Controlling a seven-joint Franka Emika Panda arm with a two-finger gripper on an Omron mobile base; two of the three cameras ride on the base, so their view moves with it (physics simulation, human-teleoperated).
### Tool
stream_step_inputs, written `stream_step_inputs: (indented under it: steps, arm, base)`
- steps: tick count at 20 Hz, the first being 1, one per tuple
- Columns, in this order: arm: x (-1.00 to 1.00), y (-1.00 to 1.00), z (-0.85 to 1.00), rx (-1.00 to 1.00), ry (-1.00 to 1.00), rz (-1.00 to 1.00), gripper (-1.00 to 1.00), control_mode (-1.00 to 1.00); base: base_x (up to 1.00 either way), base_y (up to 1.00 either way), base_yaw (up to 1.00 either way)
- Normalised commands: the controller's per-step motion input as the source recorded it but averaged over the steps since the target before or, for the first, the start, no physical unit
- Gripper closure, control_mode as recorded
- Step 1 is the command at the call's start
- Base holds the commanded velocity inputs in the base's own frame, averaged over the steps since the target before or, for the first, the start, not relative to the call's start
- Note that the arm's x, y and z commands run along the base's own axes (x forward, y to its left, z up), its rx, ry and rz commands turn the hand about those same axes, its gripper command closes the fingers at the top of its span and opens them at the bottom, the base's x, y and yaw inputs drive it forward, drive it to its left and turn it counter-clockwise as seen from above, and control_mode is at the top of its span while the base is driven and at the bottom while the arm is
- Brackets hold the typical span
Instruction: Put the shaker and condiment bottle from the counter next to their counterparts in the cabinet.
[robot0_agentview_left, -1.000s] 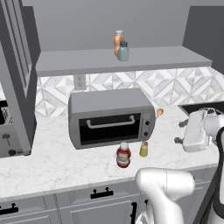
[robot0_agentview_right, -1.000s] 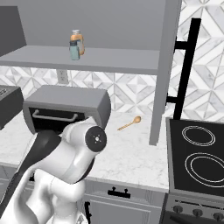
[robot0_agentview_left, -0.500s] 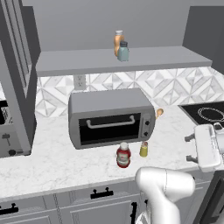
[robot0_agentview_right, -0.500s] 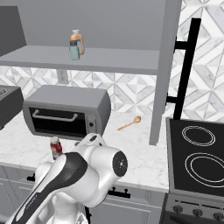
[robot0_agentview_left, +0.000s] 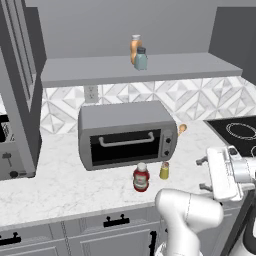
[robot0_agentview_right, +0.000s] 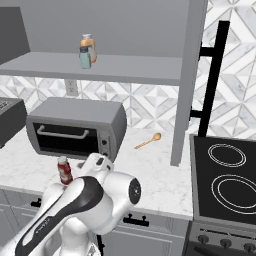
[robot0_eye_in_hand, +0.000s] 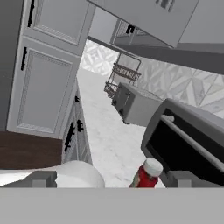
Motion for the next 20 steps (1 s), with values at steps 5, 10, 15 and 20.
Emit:
stream_step_inputs:
  steps: [5, 10, 15, 20]
  arm:
    - [0.08, 0.69, -0.32, 0.01, -0.17, -0.03, -1.0, -1.0]
    - [0.13, 0.57, -0.15, 0.0, -0.05, -0.14, -1.0, -1.0]
    - [0.0, 0.36, -0.41, 0.0, 0.0, -0.23, -1.0, -1.0]
    - [0.0, 0.45, -0.67, 0.0, 0.0, -0.2, -1.0, -1.0]
  base:
    - [0.0, 0.0, 0.0]
    - [0.0, 0.0, 0.0]
    - [0.0, 0.0, 0.0]
    - [0.0, 0.0, 0.0]
